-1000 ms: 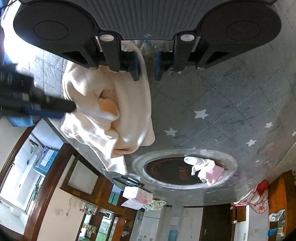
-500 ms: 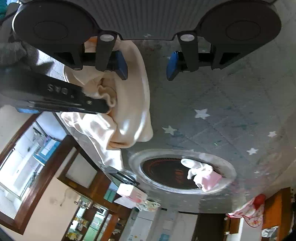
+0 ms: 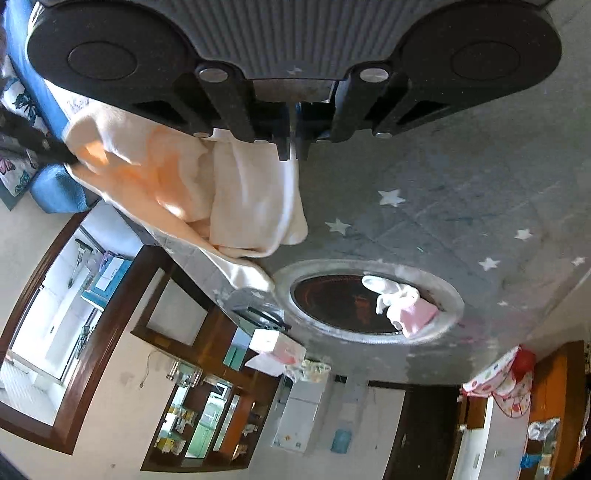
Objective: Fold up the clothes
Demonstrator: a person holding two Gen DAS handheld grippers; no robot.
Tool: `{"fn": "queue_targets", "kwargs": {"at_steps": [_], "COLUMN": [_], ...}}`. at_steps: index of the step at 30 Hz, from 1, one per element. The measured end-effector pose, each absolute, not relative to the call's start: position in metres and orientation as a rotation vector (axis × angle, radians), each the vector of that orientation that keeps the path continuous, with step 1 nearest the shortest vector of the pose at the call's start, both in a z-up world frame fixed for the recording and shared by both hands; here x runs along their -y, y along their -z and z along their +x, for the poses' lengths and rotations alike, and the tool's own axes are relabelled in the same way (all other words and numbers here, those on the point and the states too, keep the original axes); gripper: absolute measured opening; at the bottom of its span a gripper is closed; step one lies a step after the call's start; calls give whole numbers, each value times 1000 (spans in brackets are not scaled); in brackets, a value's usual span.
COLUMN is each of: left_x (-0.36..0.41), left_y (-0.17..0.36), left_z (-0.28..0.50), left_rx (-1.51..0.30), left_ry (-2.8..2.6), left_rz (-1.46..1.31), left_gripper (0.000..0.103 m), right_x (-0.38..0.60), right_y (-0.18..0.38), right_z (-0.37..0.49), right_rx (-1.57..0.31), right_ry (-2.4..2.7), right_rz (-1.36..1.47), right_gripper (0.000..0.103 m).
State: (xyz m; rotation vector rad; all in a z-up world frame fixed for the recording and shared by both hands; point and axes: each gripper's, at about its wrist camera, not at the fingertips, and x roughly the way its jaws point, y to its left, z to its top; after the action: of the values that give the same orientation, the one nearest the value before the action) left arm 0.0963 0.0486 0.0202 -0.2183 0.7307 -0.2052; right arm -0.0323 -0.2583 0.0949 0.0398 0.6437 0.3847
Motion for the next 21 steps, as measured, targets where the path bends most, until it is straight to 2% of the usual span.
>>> {"fn": "queue_targets", "kwargs": {"at_steps": [7, 9, 12, 16, 21], "left_x": [-50, -43, -29, -8, 19], "left_y": [-21, -25, -30, -32, -26], "left_z": [73, 71, 75, 85, 91], "left_rx": [-766, -764, -761, -764, -793], "left_ry": [273, 296, 328, 346, 414], "left_rz": [-235, -223, -207, -176, -125], "left_gripper": [3, 7, 19, 48, 52], "right_x": [260, 255, 243, 241, 239], "right_y": [-73, -68, -61, -57, -54], "right_z": [-81, -94, -113, -131, -149], "right_rx": [-763, -796, -827, -860, -870], "right_ry": [-479, -526, -587, -621, -664], "right_rz": [-8, -28, -93, -83, -103], "right_gripper": [7, 7, 7, 7, 8]}}
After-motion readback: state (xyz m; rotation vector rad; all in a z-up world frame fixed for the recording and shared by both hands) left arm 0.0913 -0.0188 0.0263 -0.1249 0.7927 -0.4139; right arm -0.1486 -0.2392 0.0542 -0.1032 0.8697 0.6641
